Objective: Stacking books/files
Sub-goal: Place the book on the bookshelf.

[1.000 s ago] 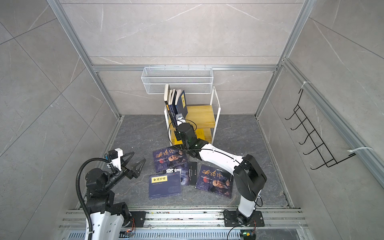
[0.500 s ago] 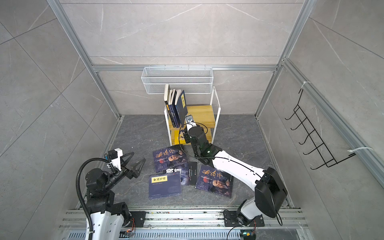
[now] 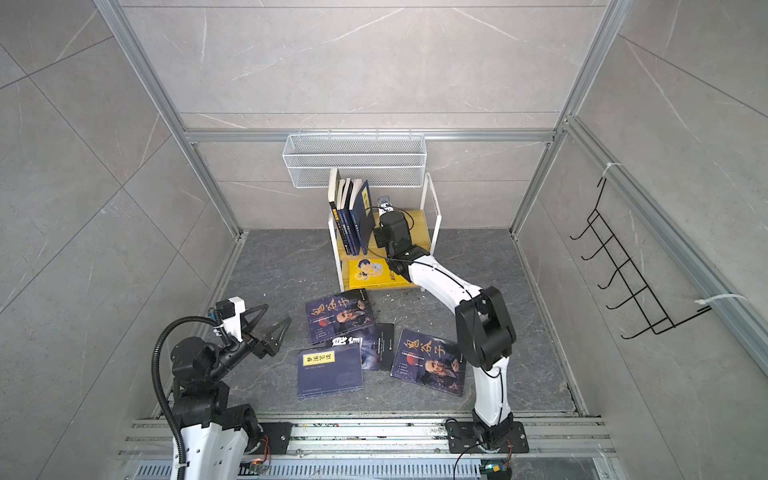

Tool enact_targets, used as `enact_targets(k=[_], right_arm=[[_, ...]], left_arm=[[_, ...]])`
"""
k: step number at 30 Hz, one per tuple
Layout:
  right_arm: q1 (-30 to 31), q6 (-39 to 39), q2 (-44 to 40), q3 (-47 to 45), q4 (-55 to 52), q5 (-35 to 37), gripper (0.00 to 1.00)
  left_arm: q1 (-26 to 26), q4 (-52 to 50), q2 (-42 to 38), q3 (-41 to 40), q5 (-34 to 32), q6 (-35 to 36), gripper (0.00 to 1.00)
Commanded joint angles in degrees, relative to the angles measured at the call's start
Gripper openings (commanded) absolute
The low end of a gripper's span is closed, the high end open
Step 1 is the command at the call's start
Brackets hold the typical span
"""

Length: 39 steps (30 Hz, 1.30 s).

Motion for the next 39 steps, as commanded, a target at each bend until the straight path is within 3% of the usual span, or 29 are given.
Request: enact_targets(k=[1, 7, 23, 31, 39], right_arm=[[-0.5, 0.0, 4.3, 5.3, 0.2, -5.2, 0.15], [-0.4, 1.4, 8.2, 9.0, -0.5, -11.7, 0.15], [2.4, -1.5, 7.5, 7.2, -1.1, -7.8, 0.17], [2.3, -5.6, -0.2, 5.0, -4.5, -2.1, 0.28], [2.2, -6.5, -11.4, 0.0, -9.0, 1.4, 0.32]], left_arm=[[-0.1, 0.9, -1.0, 0.9, 1.5, 0.5, 1.00], [0.1, 0.5, -0.8, 1.0, 1.4, 0.6, 1.00], [0.6, 1.1, -2.0, 0.6, 1.5, -0.3, 1.00], [0.5, 1.2, -2.3, 0.5, 1.4, -0.5, 1.00], [0.5, 0.9, -2.6, 0.8, 1.4, 0.0, 1.00]])
